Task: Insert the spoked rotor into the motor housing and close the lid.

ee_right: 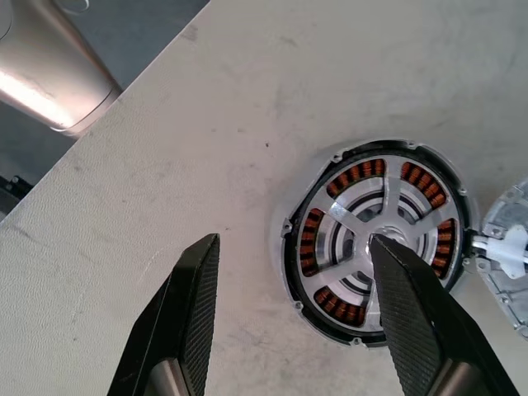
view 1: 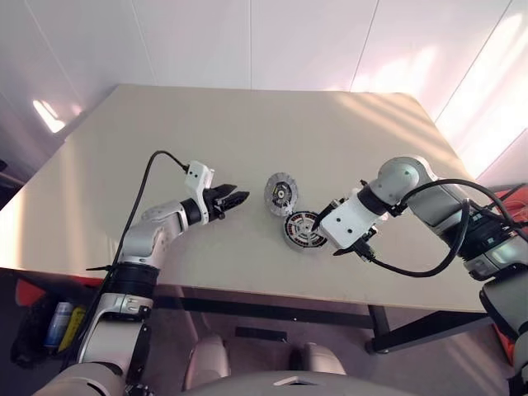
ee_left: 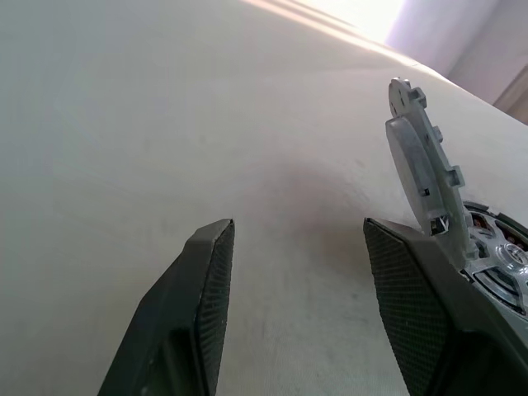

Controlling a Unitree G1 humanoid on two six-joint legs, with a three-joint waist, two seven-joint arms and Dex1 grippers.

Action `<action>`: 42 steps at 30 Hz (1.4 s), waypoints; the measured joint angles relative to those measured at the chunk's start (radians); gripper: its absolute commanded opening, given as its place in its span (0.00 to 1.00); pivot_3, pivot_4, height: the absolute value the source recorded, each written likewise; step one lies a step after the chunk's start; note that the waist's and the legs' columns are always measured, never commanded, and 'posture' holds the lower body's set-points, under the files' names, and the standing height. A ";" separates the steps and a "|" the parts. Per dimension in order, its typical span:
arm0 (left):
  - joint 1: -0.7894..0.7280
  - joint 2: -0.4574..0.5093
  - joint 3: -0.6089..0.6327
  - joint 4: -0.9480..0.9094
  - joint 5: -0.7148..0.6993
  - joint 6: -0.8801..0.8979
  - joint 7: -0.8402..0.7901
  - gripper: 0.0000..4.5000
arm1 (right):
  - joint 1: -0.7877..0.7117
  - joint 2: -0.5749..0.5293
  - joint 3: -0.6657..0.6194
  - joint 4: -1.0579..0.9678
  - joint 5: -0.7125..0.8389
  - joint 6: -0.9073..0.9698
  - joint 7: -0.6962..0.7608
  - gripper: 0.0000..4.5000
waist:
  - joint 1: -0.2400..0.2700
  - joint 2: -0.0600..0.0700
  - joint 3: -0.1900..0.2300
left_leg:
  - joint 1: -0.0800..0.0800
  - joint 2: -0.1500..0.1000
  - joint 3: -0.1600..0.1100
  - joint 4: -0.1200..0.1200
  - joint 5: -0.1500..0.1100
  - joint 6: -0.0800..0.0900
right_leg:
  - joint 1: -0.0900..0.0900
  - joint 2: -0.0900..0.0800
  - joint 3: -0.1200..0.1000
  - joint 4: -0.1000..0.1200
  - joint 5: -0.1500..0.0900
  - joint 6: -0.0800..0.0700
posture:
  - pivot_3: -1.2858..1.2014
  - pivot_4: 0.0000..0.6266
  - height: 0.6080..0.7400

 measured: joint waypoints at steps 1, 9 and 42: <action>0.002 0.000 0.001 -0.001 0.000 0.000 0.003 0.59 | 0.000 0.001 0.005 0.007 -0.007 -0.009 0.000 0.72 | 0.000 0.000 0.000 | 0.000 0.000 0.000 0.000 0.000 0.000 | 0.000 0.000 0.000 0.000 0.000 0.000 | 0.52 0.00 1.00; 0.001 -0.001 0.004 -0.002 0.000 -0.008 0.007 0.59 | -0.007 0.056 0.006 0.140 -0.116 -0.106 -0.002 0.72 | -0.003 -0.001 0.000 | 0.001 0.000 0.000 0.001 0.000 0.000 | 0.000 0.000 0.000 0.001 0.000 0.000 | 0.52 0.00 1.00; -0.004 -0.001 0.007 0.000 0.000 -0.018 0.007 0.59 | 0.064 0.141 -0.090 0.081 -0.182 -0.092 -0.037 0.14 | -0.016 -0.002 0.000 | 0.006 0.003 0.000 0.001 0.000 -0.001 | 0.005 0.003 0.000 0.000 0.001 -0.001 | 0.52 0.00 1.00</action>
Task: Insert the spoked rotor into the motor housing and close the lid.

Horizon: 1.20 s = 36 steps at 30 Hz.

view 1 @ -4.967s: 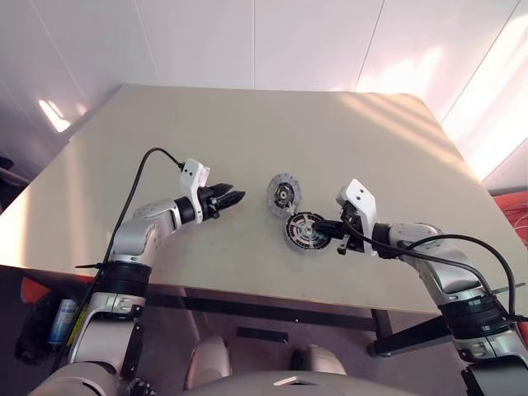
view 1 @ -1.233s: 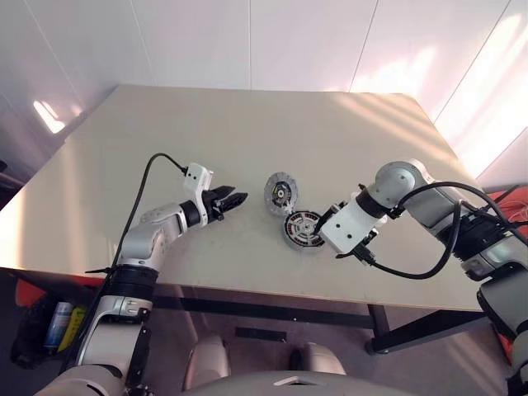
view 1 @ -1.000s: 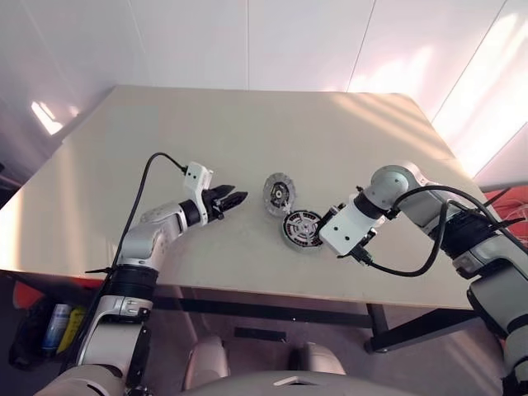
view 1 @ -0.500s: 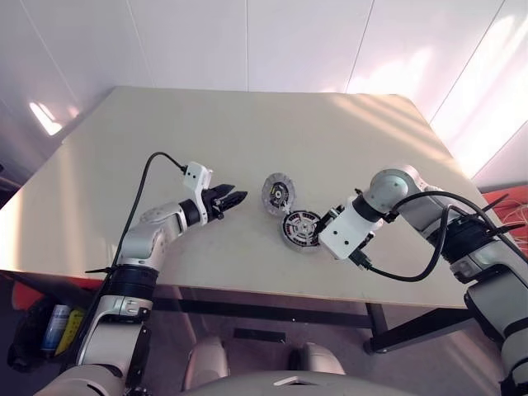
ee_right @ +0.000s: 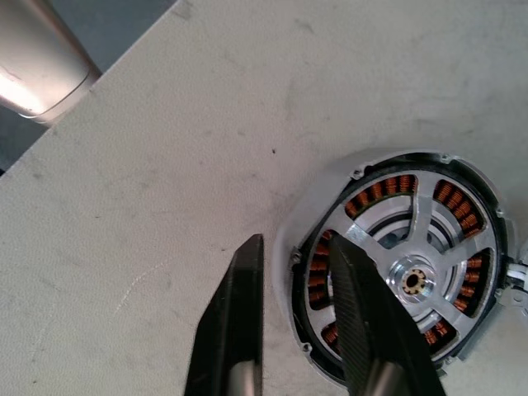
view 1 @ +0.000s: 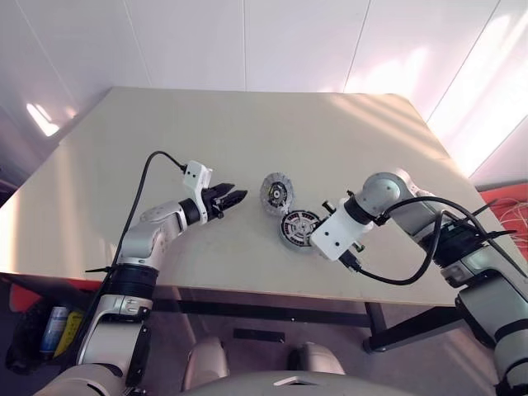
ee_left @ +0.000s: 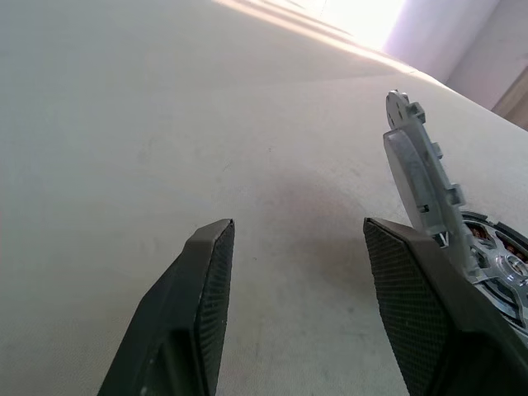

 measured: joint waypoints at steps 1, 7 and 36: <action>0.000 0.000 0.000 0.000 0.000 0.000 0.000 0.59 | 0.000 0.002 -0.002 0.001 0.002 -0.004 0.000 0.07 | -0.001 0.000 0.000 | 0.000 0.000 0.000 0.000 0.000 0.000 | 0.000 0.000 0.000 0.000 0.000 0.000 | 0.52 0.00 1.00; 0.000 0.000 0.001 0.001 0.000 0.000 0.000 0.59 | -0.003 0.016 -0.014 0.026 -0.016 -0.020 -0.010 0.07 | -0.009 -0.001 0.000 | 0.000 0.000 0.000 0.000 0.000 0.000 | 0.000 0.000 0.000 0.000 0.000 0.000 | 0.52 0.00 1.00; 0.082 -0.028 0.026 -0.054 -0.004 -0.004 0.050 0.59 | -0.062 0.103 -0.064 -0.041 0.058 0.768 0.012 0.00 | -0.002 0.000 0.003 | -0.006 0.001 0.000 -0.001 0.001 -0.001 | -0.007 0.001 0.000 -0.001 0.001 -0.002 | 0.52 0.00 1.00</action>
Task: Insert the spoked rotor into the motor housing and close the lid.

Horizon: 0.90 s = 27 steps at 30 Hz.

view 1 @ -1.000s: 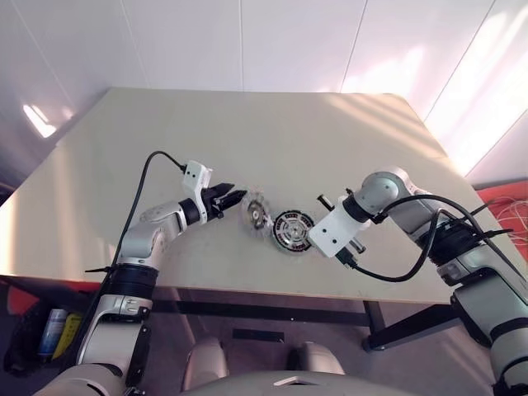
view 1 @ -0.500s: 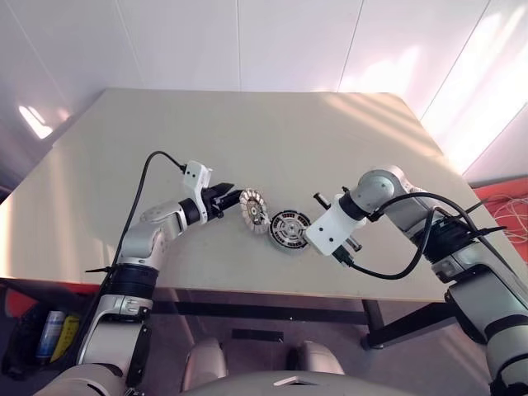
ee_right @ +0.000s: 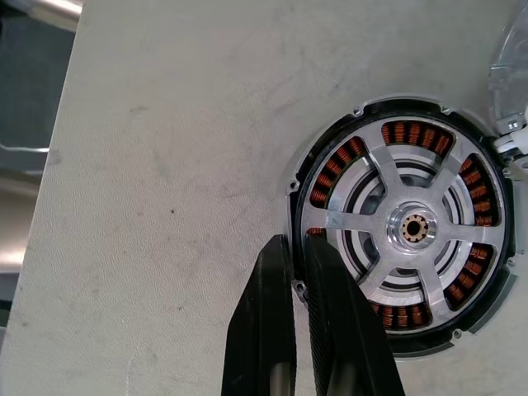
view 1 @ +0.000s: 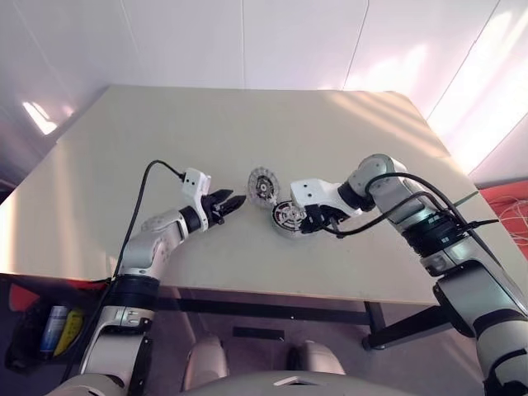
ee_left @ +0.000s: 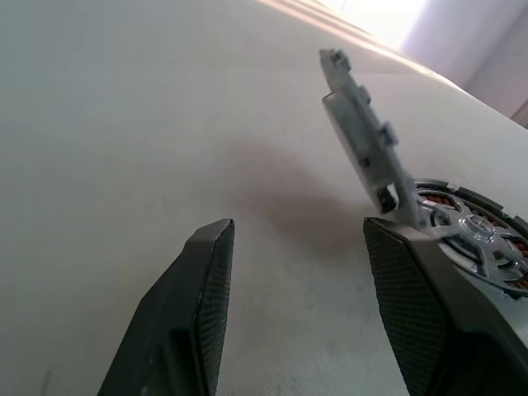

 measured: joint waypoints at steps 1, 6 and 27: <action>0.007 0.003 0.002 -0.012 0.000 0.000 0.003 0.59 | 0.000 0.002 0.000 -0.014 0.006 0.060 -0.003 0.00 | 0.002 0.000 0.000 | 0.000 0.000 0.000 0.000 0.000 0.000 | 0.000 0.000 0.000 0.000 0.000 0.000 | 0.52 0.00 1.00; 0.026 0.026 0.030 -0.055 -0.005 0.000 0.017 0.59 | 0.003 -0.006 0.002 -0.109 0.024 0.306 -0.012 0.00 | 0.018 0.000 0.000 | 0.000 0.000 0.000 0.000 0.000 0.000 | 0.000 0.000 0.000 0.000 0.000 0.000 | 0.52 0.00 1.00; 0.101 0.086 0.094 -0.184 -0.023 0.048 0.078 0.59 | -0.209 0.530 -0.347 0.121 0.200 1.259 -0.721 0.00 | -0.005 0.000 0.001 | 0.019 0.002 0.000 -0.016 0.013 -0.024 | 0.003 0.002 0.002 0.001 -0.004 0.005 | 0.52 0.00 1.00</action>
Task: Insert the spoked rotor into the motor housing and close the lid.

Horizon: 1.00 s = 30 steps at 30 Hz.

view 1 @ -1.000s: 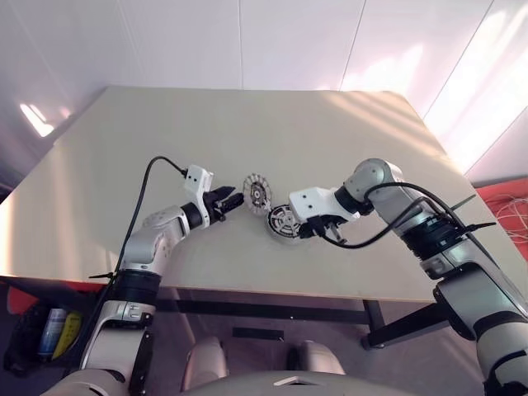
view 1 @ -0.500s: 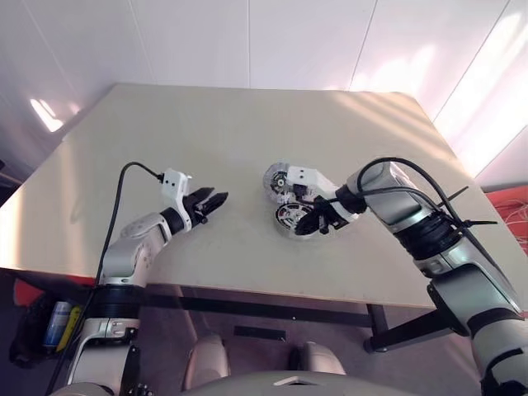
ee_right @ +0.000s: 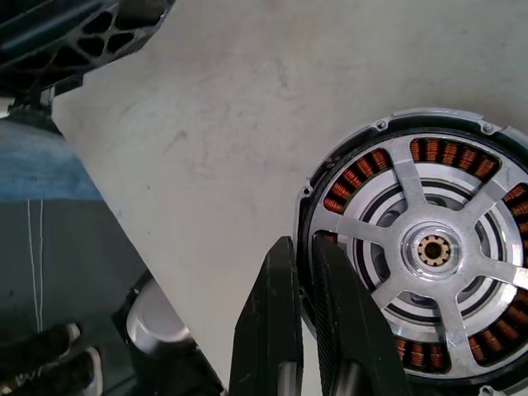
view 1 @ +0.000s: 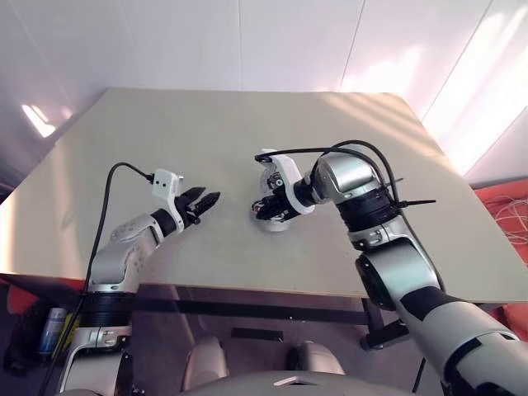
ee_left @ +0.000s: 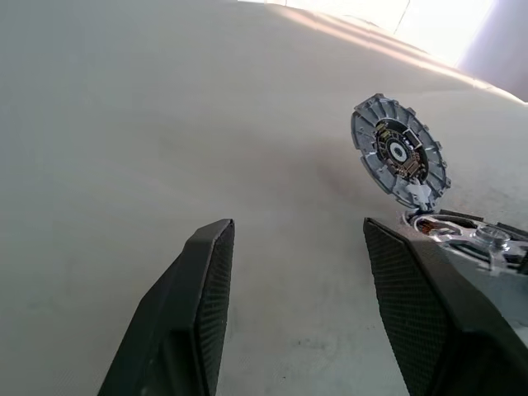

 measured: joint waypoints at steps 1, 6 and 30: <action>0.003 0.003 0.003 -0.008 -0.002 0.001 0.002 0.59 | -0.005 0.018 -0.017 0.017 0.004 0.000 -0.030 0.00 | -0.001 -0.001 0.000 | 0.004 -0.001 0.000 -0.004 0.001 -0.001 | 0.001 0.000 0.000 -0.001 0.000 0.000 | 0.52 0.00 1.00; 0.034 0.017 0.023 -0.045 -0.011 0.013 0.013 0.59 | -0.010 0.045 -0.045 0.025 0.058 -0.001 -0.116 0.07 | -0.003 -0.001 0.001 | 0.009 -0.007 -0.009 -0.015 0.004 -0.007 | -0.002 0.000 -0.001 -0.004 0.000 0.001 | 0.52 0.00 1.00; -0.021 0.000 0.006 0.032 -0.014 -0.005 0.006 0.59 | 0.053 -0.641 0.319 -0.191 0.044 -1.511 0.674 0.56 | 0.051 -0.004 0.001 | -0.011 -0.007 -0.007 -0.002 -0.007 -0.001 | -0.006 0.000 -0.009 -0.005 0.005 -0.011 | 0.52 0.00 1.00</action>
